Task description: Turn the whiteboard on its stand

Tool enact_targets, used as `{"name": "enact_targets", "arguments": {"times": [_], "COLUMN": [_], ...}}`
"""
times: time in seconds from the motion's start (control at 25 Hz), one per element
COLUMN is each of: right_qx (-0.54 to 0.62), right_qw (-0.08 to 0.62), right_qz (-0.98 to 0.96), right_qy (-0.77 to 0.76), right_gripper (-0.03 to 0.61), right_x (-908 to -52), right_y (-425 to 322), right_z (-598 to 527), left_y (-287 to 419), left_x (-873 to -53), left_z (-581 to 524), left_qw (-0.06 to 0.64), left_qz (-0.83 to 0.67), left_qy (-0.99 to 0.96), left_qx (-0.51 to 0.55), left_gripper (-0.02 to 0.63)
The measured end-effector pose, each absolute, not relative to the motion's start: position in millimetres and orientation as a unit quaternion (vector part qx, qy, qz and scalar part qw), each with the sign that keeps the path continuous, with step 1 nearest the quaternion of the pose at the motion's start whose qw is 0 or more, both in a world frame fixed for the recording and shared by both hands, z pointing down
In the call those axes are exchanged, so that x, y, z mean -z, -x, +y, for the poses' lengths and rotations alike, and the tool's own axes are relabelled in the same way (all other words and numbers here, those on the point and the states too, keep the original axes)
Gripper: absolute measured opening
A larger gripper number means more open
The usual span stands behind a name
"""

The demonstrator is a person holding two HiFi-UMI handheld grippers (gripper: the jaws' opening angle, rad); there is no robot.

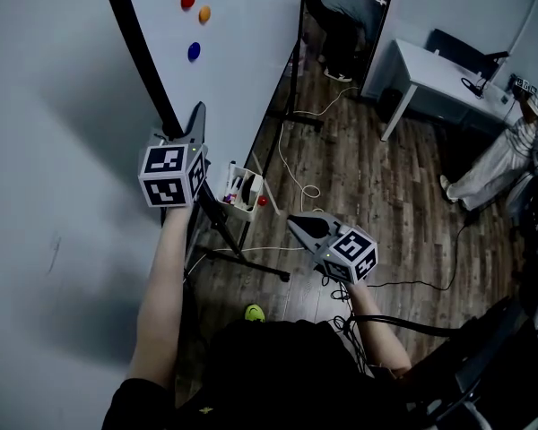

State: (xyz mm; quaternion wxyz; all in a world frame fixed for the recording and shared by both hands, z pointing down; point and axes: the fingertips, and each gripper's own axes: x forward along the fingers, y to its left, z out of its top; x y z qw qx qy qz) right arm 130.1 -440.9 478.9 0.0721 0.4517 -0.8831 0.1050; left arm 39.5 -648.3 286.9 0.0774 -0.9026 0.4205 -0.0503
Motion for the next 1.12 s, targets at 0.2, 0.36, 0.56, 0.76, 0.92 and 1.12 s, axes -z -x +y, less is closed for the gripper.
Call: {"name": "enact_targets", "arguments": {"times": [0.2,0.36,0.56,0.76,0.92,1.12], "right_qx": [-0.102,-0.098,-0.091,-0.090,-0.095,-0.097], "right_qw": [0.072,0.074,0.077,0.077,0.078,0.078], "right_qz": [-0.885,-0.887,-0.894,-0.894,-0.897,-0.901], "right_qy": [-0.449,-0.445,-0.433,-0.432,-0.425,-0.416], "right_gripper": [0.020,0.020,0.020,0.020,0.020,0.020], "right_x": [-476.6,-474.1,-470.5,-474.2,-480.3,-484.8], "right_y": [-122.7,-120.0,-119.0,-129.5,-138.9,-147.6], "right_z": [-437.7,-431.9,-422.5,-411.8,-399.0,-387.3], "left_y": [-41.5,-41.9,-38.9,-30.6,-23.7,-15.4], "left_x": [-287.5,-286.0,-293.7,-307.5,-313.5,-320.2], "left_z": [-647.5,-644.0,-640.3,-623.3,-613.8,-609.9], "left_qw": [0.079,0.071,0.074,0.076,0.070,0.061], "left_qz": [0.412,0.390,0.385,0.384,0.401,0.416], "left_qy": [0.906,0.917,0.918,0.917,0.910,0.902], "left_qx": [0.051,0.038,0.056,0.072,0.075,0.097], "left_gripper": [0.076,0.096,0.138,0.156,0.178,0.243]}}
